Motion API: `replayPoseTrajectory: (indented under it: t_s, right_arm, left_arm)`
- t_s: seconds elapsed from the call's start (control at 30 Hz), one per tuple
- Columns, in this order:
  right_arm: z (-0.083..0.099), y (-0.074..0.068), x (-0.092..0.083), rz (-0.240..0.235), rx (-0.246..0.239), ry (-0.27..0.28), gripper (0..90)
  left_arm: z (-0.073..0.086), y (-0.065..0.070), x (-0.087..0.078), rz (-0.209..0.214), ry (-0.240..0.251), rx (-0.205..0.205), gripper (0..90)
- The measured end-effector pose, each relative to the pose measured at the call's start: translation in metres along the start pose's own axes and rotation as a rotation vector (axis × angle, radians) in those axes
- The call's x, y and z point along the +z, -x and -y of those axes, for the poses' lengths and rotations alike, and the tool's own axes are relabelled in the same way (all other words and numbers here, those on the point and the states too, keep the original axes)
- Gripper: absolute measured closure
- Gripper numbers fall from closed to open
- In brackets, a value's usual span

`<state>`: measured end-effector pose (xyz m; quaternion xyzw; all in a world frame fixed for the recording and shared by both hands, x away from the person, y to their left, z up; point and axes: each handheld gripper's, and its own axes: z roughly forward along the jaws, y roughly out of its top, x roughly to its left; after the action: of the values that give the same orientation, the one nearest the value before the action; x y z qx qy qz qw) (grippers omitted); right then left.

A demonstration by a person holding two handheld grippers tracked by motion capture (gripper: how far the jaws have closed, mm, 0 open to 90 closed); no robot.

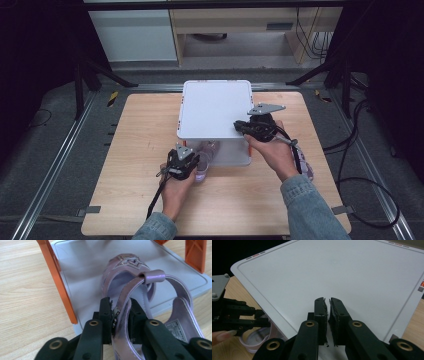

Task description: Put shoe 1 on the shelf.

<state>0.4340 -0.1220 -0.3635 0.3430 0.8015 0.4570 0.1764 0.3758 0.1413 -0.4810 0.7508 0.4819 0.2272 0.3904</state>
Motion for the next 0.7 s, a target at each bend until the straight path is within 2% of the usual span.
replayPoseTrajectory:
  t_s: [0.17,0.3,0.43,0.57,0.67,0.7]
  right_arm:
    - [0.0,0.0,0.0,-0.001,0.001,-0.001,83.2]
    - [0.0,0.0,0.0,-0.001,0.002,-0.002,82.9]
    - [-0.001,0.0,0.0,0.001,0.001,-0.006,82.6]
    - [0.0,0.0,0.0,0.004,-0.004,-0.005,82.9]
    - [0.0,0.0,0.0,0.007,-0.007,-0.003,83.7]
    - [0.0,0.0,0.0,0.007,-0.005,-0.003,83.8]
  left_arm:
    - [-0.001,0.002,-0.003,0.044,0.0,-0.01,62.0]
    - [-0.003,0.004,-0.007,0.038,0.02,0.024,56.0]
    - [-0.006,0.0,-0.017,0.035,0.066,0.05,52.1]
    - [-0.007,-0.003,-0.033,0.047,0.112,0.092,56.3]
    - [-0.008,-0.003,-0.047,0.074,0.126,0.145,67.4]
    - [-0.008,-0.002,-0.053,0.081,0.13,0.178,71.6]
